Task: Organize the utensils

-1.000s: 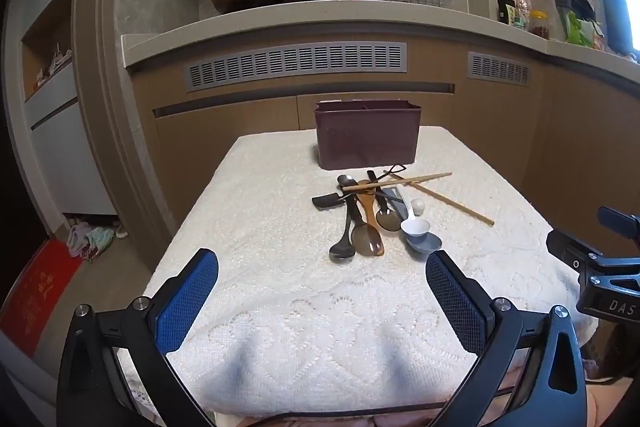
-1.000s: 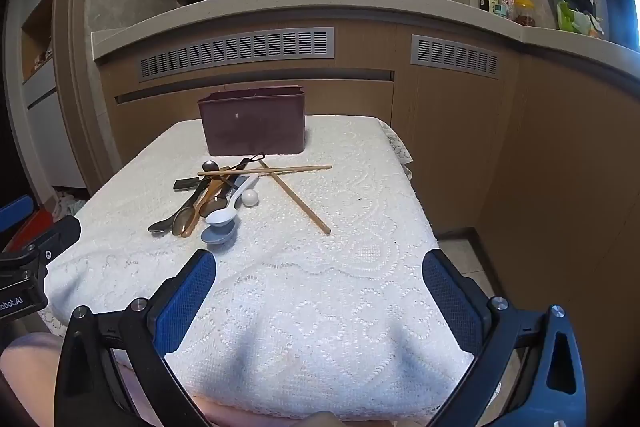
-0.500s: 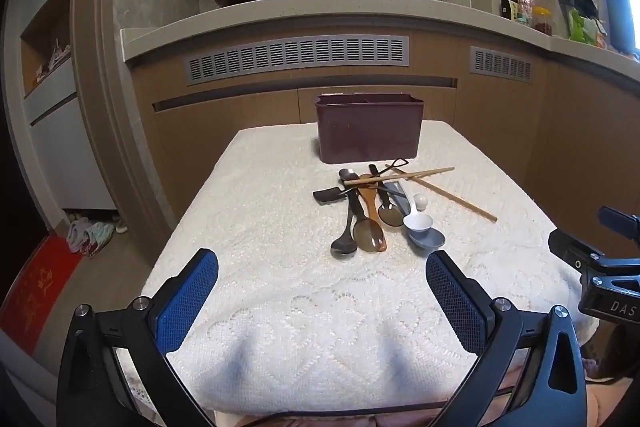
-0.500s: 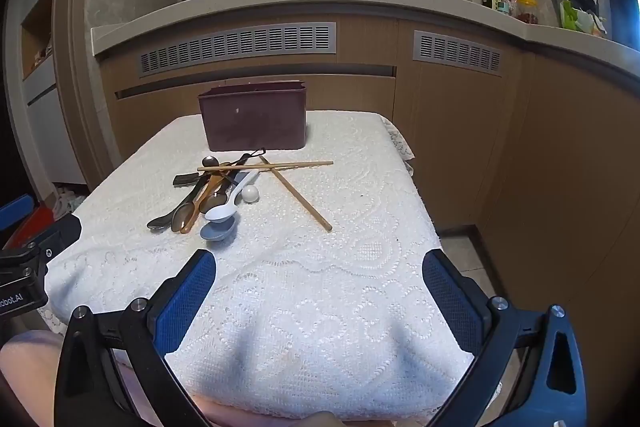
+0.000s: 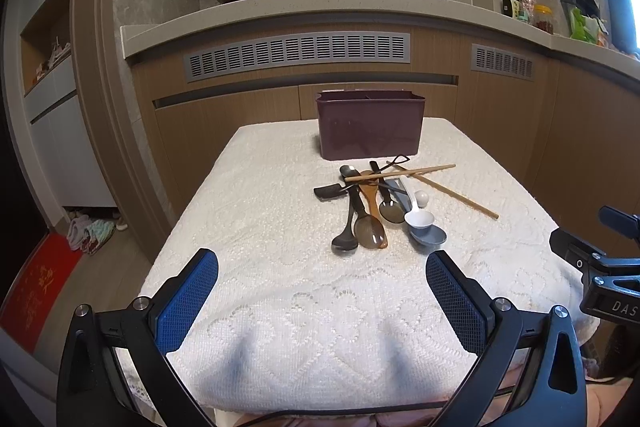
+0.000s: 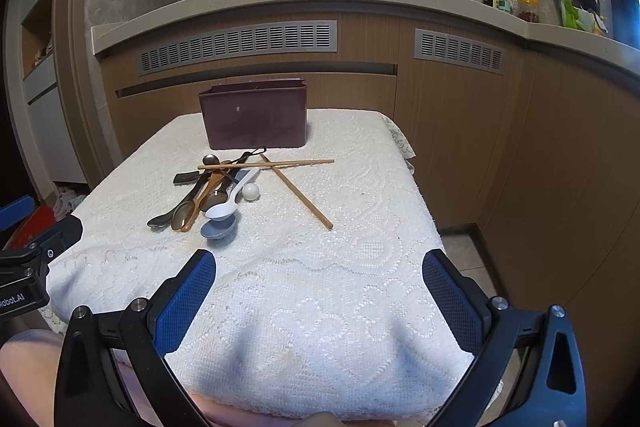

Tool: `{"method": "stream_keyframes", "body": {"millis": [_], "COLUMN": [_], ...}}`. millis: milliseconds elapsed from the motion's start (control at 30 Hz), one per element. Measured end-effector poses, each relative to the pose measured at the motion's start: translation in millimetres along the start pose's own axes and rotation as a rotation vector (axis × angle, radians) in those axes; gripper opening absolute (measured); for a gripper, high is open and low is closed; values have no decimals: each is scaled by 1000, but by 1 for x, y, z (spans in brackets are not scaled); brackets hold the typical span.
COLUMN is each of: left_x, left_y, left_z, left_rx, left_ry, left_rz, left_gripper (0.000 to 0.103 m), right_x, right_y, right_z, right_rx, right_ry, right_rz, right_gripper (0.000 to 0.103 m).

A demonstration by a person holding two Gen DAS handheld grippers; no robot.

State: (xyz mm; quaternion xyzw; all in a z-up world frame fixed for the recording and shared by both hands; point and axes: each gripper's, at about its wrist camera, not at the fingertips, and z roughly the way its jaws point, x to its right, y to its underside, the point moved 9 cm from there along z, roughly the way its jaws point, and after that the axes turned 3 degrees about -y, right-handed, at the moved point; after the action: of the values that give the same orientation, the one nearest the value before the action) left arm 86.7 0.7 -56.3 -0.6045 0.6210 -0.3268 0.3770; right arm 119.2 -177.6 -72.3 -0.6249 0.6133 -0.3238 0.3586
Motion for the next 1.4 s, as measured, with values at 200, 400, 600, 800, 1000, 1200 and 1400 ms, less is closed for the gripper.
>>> {"method": "stream_keyframes", "body": {"millis": [200,400,600,800,1000,1200,1400], "left_x": [0,0,-1,-1,-2,-2,-2], "left_y": [-1,-1,3,4,4,3,3], "left_z": [0,0,3,3,2,2,2], "left_rx": [-1,-3,-7,-8,-9,-11,-11], "left_ry": [1,1,0,0,1,1,1], "left_rz": [1,1,-2,-3,-2,-2,-2], "left_gripper": [103,103,103,103,103,103,103], "right_x": [0,0,0,0,0,0,0], "right_y": [0,0,0,2,4,4,4], "right_z": [0,0,1,0,2,2,2], "right_rx": [0,-1,-1,-3,-5,-5,-6], "right_ry": [0,0,0,-2,-2,-2,-2], "right_rz": [0,1,1,2,2,2,2], "right_gripper": [103,103,103,103,103,103,103]}}
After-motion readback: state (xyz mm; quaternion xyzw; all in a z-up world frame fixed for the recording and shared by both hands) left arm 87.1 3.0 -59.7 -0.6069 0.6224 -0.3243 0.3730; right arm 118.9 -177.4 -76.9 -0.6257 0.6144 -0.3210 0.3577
